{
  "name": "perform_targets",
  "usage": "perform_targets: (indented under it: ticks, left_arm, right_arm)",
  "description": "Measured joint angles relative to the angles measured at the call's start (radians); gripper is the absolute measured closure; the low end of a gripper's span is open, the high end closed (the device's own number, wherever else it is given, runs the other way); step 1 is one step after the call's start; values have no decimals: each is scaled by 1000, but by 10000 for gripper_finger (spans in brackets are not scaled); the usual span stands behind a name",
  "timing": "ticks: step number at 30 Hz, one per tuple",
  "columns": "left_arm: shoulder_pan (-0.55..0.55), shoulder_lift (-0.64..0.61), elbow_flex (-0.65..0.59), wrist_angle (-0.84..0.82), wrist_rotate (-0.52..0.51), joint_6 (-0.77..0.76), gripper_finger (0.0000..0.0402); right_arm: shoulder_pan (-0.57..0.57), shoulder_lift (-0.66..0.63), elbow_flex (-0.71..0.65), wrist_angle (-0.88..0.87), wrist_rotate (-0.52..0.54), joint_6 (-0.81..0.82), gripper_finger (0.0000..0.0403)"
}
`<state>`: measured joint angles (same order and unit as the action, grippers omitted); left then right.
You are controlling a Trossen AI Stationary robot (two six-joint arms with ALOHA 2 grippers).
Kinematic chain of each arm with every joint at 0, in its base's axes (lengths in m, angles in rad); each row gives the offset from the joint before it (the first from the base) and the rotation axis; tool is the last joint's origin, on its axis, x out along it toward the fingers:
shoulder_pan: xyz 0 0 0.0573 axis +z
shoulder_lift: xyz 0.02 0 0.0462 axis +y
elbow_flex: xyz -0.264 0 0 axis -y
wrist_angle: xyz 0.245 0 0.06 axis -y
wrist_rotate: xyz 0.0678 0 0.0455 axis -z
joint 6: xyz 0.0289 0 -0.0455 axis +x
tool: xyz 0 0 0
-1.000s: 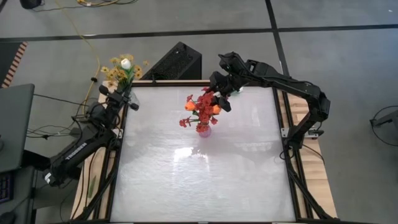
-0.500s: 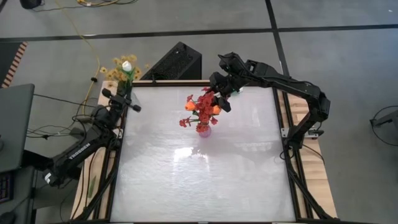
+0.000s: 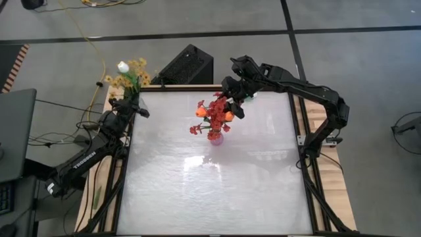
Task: Sort flowers into vase by color
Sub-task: Put the bottom white tulip into the transparent vase
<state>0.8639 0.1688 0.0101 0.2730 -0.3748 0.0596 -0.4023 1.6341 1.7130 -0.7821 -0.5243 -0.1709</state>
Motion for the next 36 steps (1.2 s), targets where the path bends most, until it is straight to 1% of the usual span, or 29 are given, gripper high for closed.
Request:
perform_targets:
  ticks: [5,8,12,14,17,25,31,36]
  left_arm:
    - [0,0,-1,15,6,-88,401]
    - [0,1,2,35,19,-91,401]
    - [0,1,20,18,20,-70,402]
    - [0,1,22,17,2,-75,402]
    - [0,1,22,-36,-4,-107,402]
    - [0,1,24,-128,53,-135,402]
    - [0,1,24,-227,56,-137,402]
    - [0,0,27,-269,56,-184,401]
  right_arm:
    - [-29,-6,-1,-68,3,-55,127]
    - [-60,-17,-1,-95,7,-67,127]
    - [-94,-41,-1,-101,7,-69,127]
    - [-102,-58,-1,-105,7,-71,127]
    - [-109,-78,-1,-112,7,-74,127]
    - [-110,-112,-1,-132,10,-90,127]
    - [-110,-110,0,-158,11,-101,127]
    - [-110,-109,0,-168,12,-111,127]
